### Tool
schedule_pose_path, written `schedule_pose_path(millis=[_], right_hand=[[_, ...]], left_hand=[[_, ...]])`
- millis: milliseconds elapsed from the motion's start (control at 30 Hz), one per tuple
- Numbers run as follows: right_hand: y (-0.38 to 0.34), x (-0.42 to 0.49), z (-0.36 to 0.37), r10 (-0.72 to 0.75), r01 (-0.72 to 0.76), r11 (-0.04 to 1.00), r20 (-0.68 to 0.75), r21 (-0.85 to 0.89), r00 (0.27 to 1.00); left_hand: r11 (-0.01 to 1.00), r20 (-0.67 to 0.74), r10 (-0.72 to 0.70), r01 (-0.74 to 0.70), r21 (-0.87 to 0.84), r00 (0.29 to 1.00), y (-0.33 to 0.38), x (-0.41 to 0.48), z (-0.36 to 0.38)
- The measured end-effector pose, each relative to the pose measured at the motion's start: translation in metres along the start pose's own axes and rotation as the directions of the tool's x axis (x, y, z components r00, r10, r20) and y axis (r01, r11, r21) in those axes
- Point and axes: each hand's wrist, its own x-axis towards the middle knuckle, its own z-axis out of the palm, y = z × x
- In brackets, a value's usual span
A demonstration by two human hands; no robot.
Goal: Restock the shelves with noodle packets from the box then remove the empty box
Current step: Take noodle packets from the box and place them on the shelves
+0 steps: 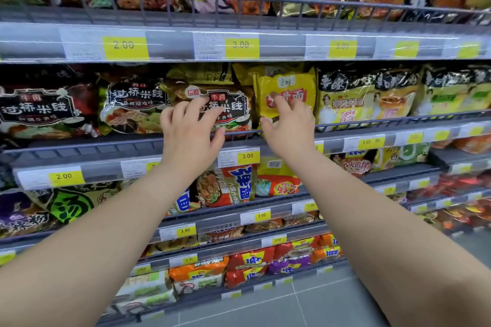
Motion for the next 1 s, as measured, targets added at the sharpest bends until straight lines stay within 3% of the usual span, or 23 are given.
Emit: schedule_pose_path(millis=[200,467,600,733,1000], right_hand=[[0.05,-0.061,-0.043,0.018,-0.018,0.991,-0.001,0.13,1.0],[0.213,-0.194,-0.15,0.212,-0.21,0.971,-0.006,0.112,0.977],[0.308,-0.276,-0.208,0.381,-0.382,0.923,0.027,0.056,0.924],[0.395,-0.353,-0.254,0.549,-0.549,0.835,0.009,0.019,0.836],[0.52,-0.41,-0.304,0.725,-0.725,0.688,0.007,0.006,0.688]], left_hand=[[0.967,0.012,0.03,-0.026,-0.253,0.999,0.071,-0.003,-0.013],[0.84,0.2,0.293,-0.152,-0.521,0.935,0.266,-0.056,-0.011],[0.782,0.259,0.401,-0.181,-0.596,0.879,0.384,-0.095,0.0],[0.678,0.277,0.563,-0.244,-0.693,0.779,0.507,-0.136,0.009],[0.542,0.314,0.728,-0.232,-0.808,0.61,0.674,-0.16,0.04]])
